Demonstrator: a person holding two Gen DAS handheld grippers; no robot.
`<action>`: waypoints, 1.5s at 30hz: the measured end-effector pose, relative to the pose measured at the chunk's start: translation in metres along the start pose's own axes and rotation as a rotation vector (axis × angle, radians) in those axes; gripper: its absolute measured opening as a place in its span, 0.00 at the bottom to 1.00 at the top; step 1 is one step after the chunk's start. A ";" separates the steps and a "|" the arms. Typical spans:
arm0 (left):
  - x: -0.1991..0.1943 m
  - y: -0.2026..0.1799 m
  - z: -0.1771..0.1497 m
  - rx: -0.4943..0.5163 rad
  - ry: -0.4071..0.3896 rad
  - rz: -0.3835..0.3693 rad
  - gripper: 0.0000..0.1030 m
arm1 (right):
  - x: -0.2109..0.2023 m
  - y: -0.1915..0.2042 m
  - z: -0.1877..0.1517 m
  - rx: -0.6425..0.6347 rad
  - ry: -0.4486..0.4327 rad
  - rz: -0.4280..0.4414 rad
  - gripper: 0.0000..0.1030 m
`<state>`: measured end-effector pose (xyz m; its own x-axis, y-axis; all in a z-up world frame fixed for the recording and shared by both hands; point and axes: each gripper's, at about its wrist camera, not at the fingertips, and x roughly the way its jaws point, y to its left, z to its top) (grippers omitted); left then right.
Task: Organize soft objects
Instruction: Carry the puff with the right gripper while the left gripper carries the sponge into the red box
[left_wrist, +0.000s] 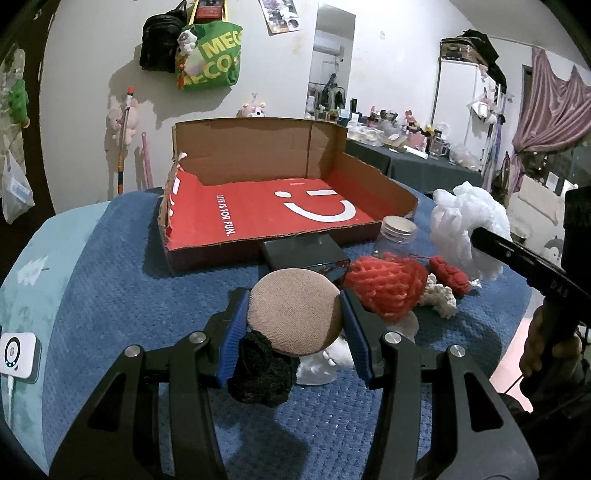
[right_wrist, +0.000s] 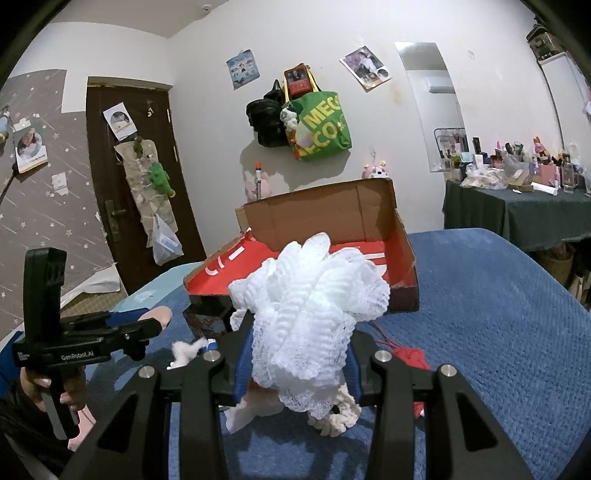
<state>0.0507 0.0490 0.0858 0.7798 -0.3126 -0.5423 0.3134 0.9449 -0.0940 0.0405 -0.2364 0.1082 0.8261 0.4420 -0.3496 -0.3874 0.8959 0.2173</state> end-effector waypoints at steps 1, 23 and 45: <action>0.000 0.000 -0.001 0.001 0.000 -0.001 0.46 | 0.000 0.000 0.000 -0.001 -0.001 0.000 0.42; 0.019 0.012 0.074 0.046 -0.063 -0.020 0.46 | 0.048 -0.007 0.079 -0.153 -0.006 -0.031 0.43; 0.177 0.056 0.145 0.072 0.244 -0.012 0.46 | 0.243 -0.059 0.124 -0.204 0.460 -0.086 0.44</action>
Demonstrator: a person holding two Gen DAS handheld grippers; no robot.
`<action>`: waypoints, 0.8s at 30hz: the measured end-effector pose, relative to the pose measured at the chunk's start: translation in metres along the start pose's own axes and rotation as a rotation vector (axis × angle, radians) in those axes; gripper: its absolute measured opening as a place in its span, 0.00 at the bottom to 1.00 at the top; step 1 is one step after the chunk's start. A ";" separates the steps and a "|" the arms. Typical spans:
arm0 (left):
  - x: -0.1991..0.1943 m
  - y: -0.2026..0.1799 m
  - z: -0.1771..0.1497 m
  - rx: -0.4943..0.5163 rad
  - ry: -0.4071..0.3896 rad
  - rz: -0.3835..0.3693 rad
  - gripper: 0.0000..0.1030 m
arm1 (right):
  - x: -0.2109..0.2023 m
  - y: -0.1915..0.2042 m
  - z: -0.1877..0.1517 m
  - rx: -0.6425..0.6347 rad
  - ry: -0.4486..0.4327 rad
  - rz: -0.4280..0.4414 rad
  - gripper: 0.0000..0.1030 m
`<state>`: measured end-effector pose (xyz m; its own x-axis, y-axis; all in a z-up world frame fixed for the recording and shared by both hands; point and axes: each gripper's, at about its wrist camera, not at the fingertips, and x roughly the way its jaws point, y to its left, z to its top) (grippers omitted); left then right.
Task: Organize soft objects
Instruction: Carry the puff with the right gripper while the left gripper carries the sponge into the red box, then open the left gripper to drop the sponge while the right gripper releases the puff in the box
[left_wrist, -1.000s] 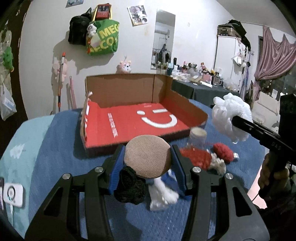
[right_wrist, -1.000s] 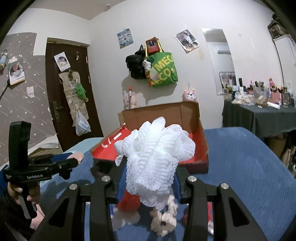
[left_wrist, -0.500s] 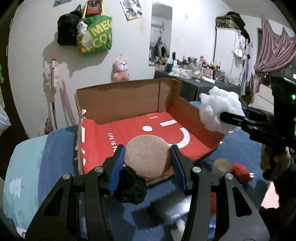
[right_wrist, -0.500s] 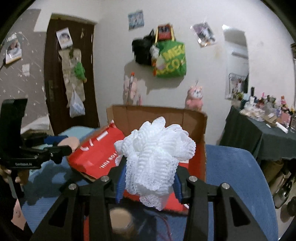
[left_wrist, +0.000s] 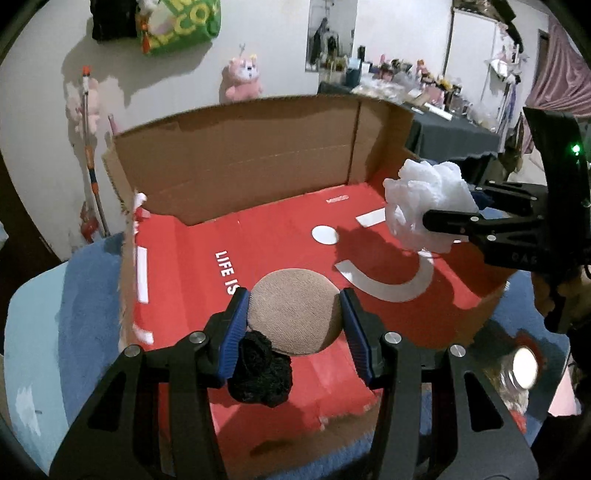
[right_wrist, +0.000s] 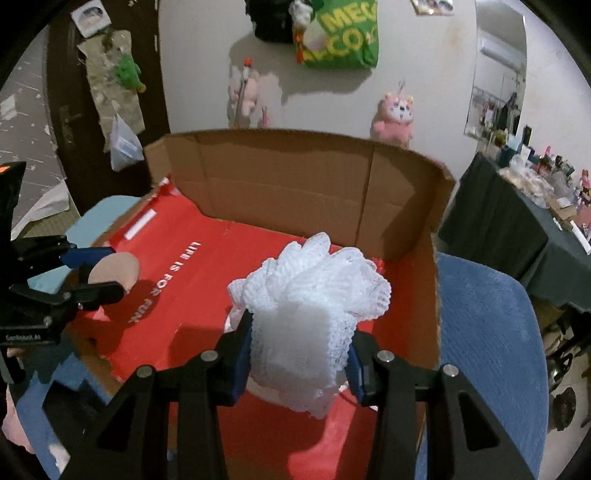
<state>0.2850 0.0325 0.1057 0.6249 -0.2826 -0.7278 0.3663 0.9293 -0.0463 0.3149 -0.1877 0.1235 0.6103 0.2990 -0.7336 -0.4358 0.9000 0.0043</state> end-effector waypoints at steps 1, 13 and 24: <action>0.006 0.002 0.004 -0.002 0.012 0.004 0.46 | 0.005 -0.002 0.005 0.007 0.014 -0.001 0.44; 0.081 0.022 0.049 -0.050 0.132 -0.003 0.46 | 0.067 -0.008 0.056 0.063 0.128 -0.019 0.44; 0.133 0.027 0.063 -0.053 0.195 0.051 0.48 | 0.107 -0.016 0.071 0.113 0.188 -0.025 0.46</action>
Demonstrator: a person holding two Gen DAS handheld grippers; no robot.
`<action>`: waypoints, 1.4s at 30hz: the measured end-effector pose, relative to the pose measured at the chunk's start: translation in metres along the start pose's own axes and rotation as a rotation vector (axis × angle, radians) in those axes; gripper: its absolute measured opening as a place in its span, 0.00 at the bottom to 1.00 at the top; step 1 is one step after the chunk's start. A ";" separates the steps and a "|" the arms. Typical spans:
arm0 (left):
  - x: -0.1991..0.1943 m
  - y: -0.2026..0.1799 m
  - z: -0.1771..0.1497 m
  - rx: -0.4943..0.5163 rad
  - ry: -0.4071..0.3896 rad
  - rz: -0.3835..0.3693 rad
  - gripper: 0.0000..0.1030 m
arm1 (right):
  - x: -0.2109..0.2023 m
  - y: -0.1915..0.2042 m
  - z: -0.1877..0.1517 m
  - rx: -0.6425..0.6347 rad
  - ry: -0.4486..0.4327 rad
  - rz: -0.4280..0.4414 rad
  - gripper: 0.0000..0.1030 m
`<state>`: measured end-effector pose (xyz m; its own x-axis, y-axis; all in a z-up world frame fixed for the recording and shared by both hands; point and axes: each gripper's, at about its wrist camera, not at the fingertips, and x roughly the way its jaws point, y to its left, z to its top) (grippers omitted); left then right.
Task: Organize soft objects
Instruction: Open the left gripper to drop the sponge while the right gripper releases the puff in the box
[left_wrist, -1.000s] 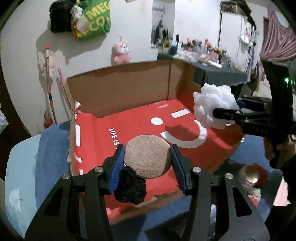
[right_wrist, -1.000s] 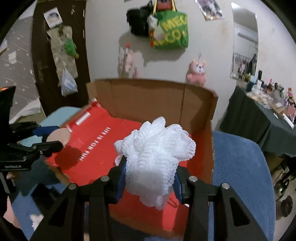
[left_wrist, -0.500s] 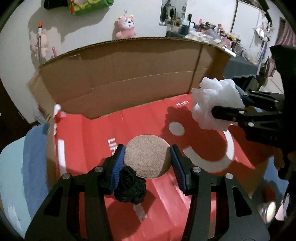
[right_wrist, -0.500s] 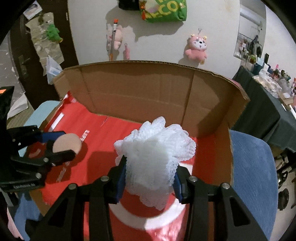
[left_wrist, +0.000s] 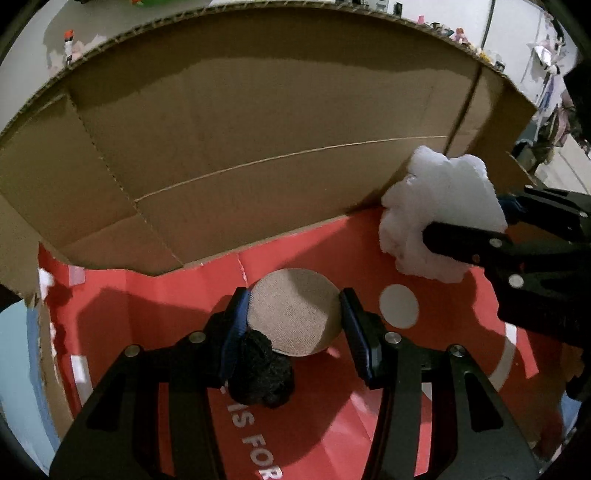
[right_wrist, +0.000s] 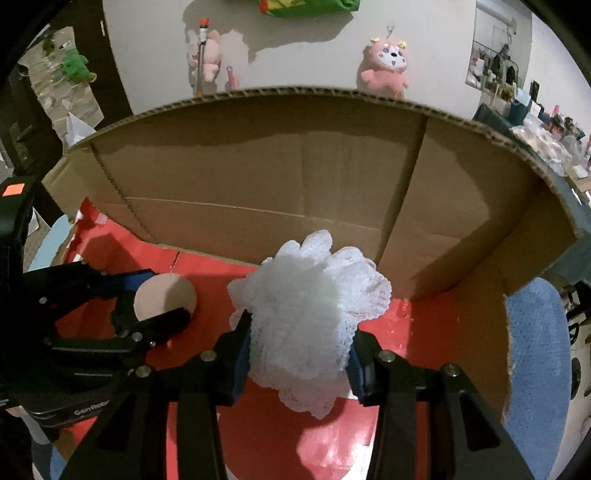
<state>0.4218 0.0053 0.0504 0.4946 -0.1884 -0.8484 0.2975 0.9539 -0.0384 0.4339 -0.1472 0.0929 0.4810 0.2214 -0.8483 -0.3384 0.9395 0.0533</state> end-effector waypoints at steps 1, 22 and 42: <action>0.002 0.001 0.001 -0.005 0.002 0.006 0.48 | 0.001 0.000 0.000 -0.002 0.001 0.000 0.47; 0.004 -0.009 -0.002 0.013 -0.003 0.019 0.48 | 0.005 -0.003 -0.002 -0.007 0.017 0.005 0.54; -0.004 0.006 0.000 0.002 -0.001 0.022 0.65 | 0.001 0.000 -0.004 -0.015 0.016 -0.012 0.67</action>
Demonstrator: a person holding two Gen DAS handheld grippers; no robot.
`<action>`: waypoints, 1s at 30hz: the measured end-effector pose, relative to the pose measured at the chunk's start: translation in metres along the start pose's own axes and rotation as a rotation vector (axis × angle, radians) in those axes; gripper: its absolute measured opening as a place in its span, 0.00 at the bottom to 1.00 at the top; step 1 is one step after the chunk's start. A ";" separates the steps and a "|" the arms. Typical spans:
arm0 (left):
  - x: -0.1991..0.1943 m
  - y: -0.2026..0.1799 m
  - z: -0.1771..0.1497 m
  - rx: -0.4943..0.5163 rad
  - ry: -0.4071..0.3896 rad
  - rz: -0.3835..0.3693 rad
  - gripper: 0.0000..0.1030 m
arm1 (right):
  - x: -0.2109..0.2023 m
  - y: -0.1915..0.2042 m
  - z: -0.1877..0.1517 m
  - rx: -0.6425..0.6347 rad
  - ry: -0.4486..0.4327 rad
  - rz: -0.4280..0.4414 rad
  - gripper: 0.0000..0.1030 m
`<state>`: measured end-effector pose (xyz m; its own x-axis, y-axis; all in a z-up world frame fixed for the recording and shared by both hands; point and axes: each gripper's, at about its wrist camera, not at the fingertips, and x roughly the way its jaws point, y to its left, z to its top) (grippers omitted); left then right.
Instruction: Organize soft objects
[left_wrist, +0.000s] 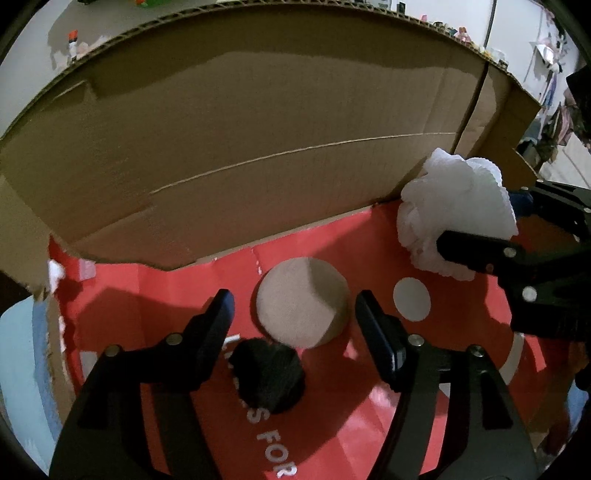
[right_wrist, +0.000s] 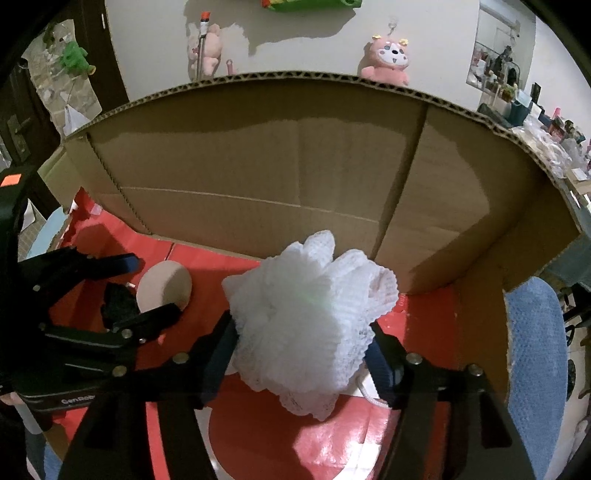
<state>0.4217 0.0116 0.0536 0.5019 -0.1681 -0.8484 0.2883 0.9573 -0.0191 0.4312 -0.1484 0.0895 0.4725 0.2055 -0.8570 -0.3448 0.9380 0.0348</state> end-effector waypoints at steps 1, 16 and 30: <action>-0.002 0.001 -0.002 -0.001 0.001 0.000 0.65 | -0.001 -0.001 -0.001 0.003 0.000 0.002 0.67; -0.022 0.021 -0.039 -0.015 0.032 -0.027 0.30 | -0.021 0.001 -0.009 -0.021 -0.034 -0.036 0.77; -0.051 0.035 -0.035 -0.032 0.001 -0.056 0.29 | -0.047 -0.005 -0.008 -0.020 -0.099 -0.047 0.77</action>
<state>0.3777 0.0619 0.0774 0.4847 -0.2212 -0.8463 0.2893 0.9536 -0.0836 0.4045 -0.1644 0.1255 0.5656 0.1891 -0.8027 -0.3365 0.9415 -0.0153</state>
